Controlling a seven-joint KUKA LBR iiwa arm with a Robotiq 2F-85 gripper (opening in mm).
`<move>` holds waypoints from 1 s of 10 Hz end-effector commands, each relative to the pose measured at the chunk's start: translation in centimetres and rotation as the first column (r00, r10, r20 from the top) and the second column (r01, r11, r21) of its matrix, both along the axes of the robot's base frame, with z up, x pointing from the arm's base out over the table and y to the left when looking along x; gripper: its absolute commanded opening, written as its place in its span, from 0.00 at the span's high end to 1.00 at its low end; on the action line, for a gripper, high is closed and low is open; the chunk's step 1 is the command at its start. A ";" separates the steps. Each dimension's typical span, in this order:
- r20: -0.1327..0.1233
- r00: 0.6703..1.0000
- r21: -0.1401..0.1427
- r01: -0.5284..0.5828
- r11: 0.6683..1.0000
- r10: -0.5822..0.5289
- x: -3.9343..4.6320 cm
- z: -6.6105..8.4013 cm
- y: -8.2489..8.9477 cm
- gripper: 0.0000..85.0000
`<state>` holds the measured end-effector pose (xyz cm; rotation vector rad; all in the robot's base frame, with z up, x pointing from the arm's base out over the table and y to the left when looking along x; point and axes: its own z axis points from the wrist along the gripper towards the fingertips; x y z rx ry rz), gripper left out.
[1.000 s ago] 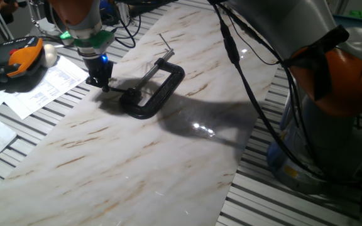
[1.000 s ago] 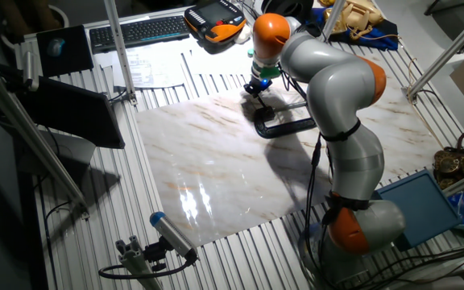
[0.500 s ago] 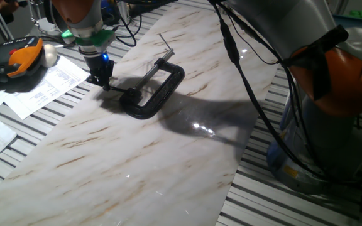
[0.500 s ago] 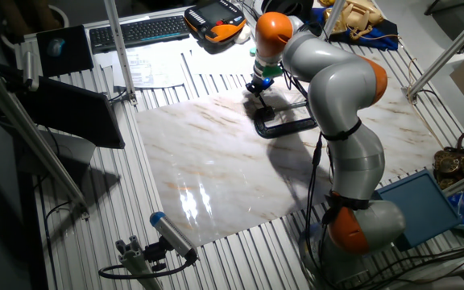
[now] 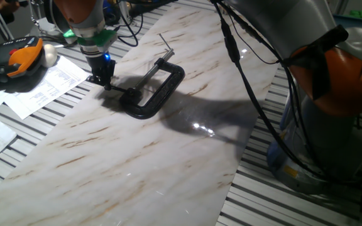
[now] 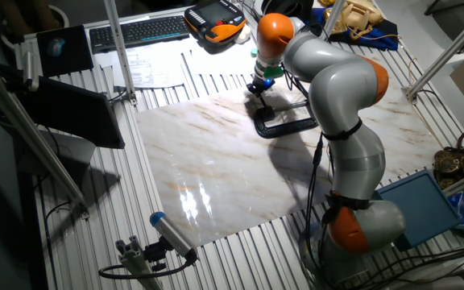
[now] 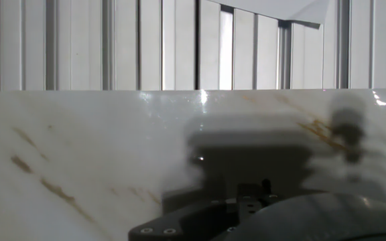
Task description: Turn the hands of a clock
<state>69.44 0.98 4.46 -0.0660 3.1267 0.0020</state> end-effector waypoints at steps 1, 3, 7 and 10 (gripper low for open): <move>-0.001 1.000 0.001 -0.001 1.000 0.001 0.01 0.1 -0.1 1.00; -0.001 1.000 0.002 0.000 1.000 0.000 0.04 0.0 0.0 1.00; -0.001 1.000 0.003 -0.001 1.000 0.001 0.11 -0.1 -0.2 1.00; -0.003 1.000 0.005 0.000 1.000 0.000 0.18 -0.2 -0.3 1.00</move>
